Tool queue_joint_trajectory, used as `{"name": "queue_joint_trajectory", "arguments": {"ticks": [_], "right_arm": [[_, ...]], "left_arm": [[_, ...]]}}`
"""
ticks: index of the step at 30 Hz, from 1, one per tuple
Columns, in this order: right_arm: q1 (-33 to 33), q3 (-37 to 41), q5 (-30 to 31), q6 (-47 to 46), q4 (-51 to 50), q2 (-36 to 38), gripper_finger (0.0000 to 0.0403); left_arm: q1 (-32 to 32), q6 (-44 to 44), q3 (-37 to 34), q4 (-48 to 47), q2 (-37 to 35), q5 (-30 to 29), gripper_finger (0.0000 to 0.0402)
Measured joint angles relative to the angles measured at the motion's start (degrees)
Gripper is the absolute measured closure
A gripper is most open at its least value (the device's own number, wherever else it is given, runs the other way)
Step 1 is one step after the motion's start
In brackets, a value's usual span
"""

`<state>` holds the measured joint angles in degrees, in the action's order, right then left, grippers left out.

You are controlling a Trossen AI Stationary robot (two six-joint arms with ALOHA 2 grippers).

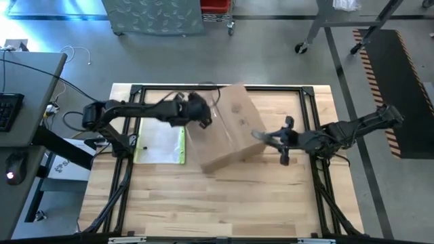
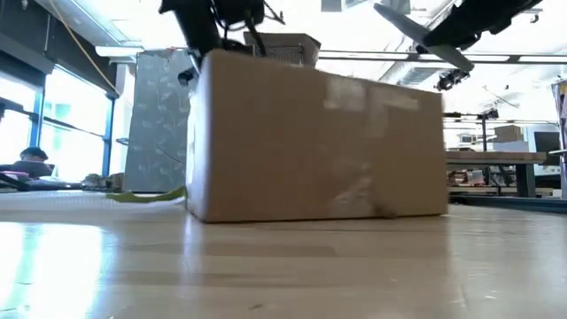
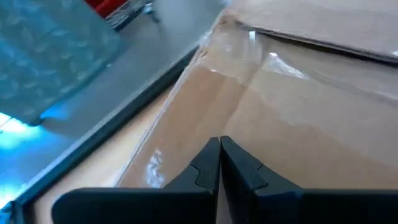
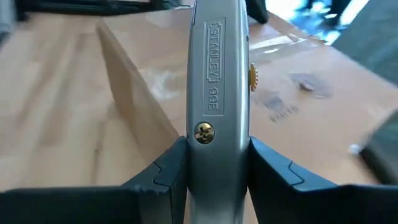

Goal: Unpack boxes
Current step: Open the cardboard box using the silver cutter

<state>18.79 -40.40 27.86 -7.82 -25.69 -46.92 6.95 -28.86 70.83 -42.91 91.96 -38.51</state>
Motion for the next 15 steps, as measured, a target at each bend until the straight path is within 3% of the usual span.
{"name": "queue_joint_trajectory", "arguments": {"ticks": [5, 11, 15], "right_arm": [[-0.1, 0.0, -1.7, -0.9, 4.2, -0.8, 0.0291], [0.0, 0.0, -6.5, 5.6, 18.1, -4.2, 0.0291], [0.0, 0.0, -10.9, 10.2, 27.1, -7.1, 0.0291]], "left_arm": [[-8.9, 1.4, 1.4, 3.5, -2.9, 1.2, 0.0401], [-14.6, 20.6, 1.7, 26.8, -3.7, 8.6, 0.0393], [-14.9, 30.7, 1.7, 40.9, -2.3, 18.0, 0.0353]]}}
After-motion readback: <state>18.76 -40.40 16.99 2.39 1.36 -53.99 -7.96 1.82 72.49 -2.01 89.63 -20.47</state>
